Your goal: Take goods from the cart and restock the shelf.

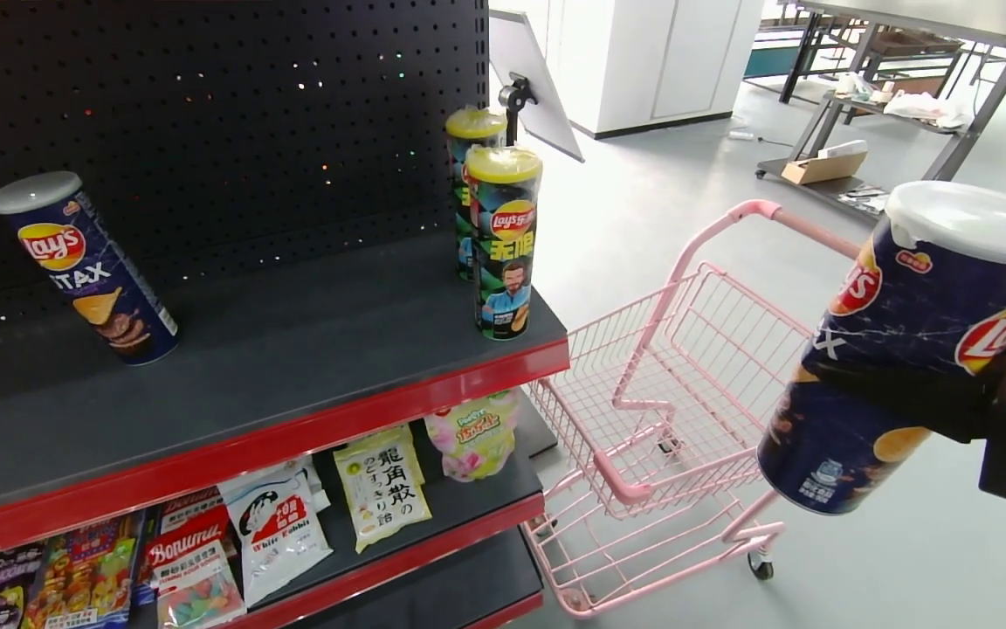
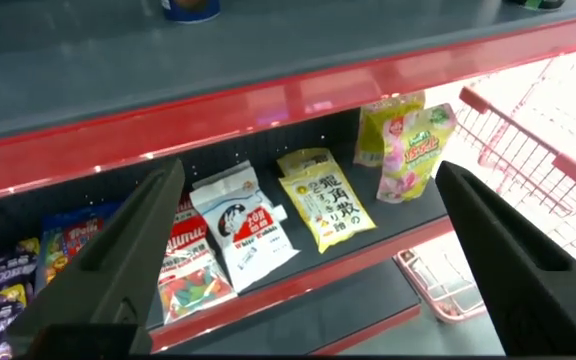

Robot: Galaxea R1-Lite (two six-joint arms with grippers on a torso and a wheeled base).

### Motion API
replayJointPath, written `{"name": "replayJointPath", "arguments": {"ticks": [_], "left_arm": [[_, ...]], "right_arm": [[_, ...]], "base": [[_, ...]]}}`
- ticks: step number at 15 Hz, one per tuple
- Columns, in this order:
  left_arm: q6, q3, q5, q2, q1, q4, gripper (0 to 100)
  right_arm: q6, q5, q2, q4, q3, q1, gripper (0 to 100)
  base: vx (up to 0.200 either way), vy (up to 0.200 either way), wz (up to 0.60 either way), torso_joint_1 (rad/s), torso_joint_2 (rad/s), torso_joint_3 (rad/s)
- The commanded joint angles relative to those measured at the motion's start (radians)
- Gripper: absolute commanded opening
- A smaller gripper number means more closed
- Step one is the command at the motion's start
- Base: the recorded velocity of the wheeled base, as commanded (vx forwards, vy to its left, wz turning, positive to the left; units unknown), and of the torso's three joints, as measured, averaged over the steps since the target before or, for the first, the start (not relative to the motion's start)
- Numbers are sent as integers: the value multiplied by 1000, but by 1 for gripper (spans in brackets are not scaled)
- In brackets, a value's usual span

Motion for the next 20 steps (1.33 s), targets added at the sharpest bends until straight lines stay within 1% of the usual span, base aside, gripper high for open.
{"name": "replayJointPath", "arguments": {"ticks": [1, 3, 9, 11, 20], "left_arm": [[0, 0, 0, 1, 0, 0, 100], [0, 0, 0, 1, 0, 0, 100], [0, 0, 0, 1, 0, 0, 100], [-2, 0, 0, 1, 0, 0, 100], [0, 0, 0, 1, 0, 0, 100]], "right_arm": [[-6, -9, -6, -1, 1, 0, 0], [-22, -22, -9, -1, 2, 0, 0], [-22, -36, -30, -1, 27, -2, 0], [-29, -38, -35, -1, 38, -2, 0], [-42, -36, -36, -22, 55, 0, 0]], "base": [[0, 0, 0, 159, -383, -222], [0, 0, 0, 76, -203, -120], [-200, 0, 0, 10, -10, -11], [0, 0, 0, 0, 0, 0], [0, 0, 600, 2, -1, 3]]}}
